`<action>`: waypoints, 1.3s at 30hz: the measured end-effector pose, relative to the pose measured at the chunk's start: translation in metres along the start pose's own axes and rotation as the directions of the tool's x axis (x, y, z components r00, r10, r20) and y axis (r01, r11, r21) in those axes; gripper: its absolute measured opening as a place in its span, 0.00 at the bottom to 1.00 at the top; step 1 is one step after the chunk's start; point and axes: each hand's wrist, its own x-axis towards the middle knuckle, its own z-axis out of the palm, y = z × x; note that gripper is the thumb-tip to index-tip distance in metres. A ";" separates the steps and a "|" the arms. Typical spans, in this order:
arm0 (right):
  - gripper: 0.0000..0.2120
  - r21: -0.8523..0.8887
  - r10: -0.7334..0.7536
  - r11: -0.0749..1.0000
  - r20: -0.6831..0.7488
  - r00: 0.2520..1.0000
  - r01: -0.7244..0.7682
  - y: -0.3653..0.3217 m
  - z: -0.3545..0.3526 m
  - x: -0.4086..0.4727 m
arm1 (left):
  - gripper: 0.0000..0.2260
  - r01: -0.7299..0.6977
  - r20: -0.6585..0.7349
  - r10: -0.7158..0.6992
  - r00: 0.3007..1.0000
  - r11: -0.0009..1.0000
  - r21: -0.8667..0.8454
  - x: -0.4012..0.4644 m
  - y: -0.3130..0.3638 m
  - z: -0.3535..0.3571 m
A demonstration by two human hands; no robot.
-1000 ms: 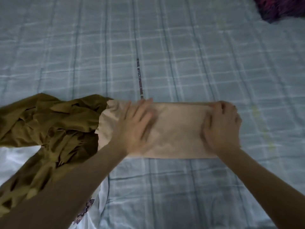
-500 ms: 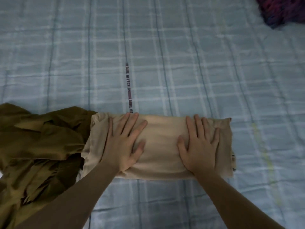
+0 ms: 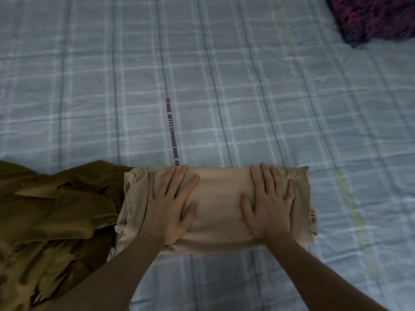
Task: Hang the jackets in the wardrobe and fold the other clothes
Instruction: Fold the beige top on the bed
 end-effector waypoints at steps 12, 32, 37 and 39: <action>0.31 0.016 -0.026 1.000 -0.048 0.999 0.027 0.002 0.004 -0.002 | 0.29 0.020 -0.016 -0.019 1.000 0.999 0.044 -0.003 0.004 -0.002; 0.27 0.123 -0.277 0.951 -0.070 0.958 0.284 0.098 -0.004 0.015 | 0.25 0.373 0.116 -0.410 0.905 0.894 0.247 -0.016 0.008 -0.039; 0.27 0.130 -0.253 0.958 -0.050 0.966 0.257 0.096 -0.006 0.016 | 0.26 0.034 -0.124 -0.014 0.992 0.986 0.164 0.028 0.115 -0.031; 0.27 0.130 -0.262 0.955 -0.065 0.963 0.268 0.097 -0.005 0.018 | 0.24 -0.098 -0.069 0.108 0.992 0.985 0.143 0.038 0.145 -0.008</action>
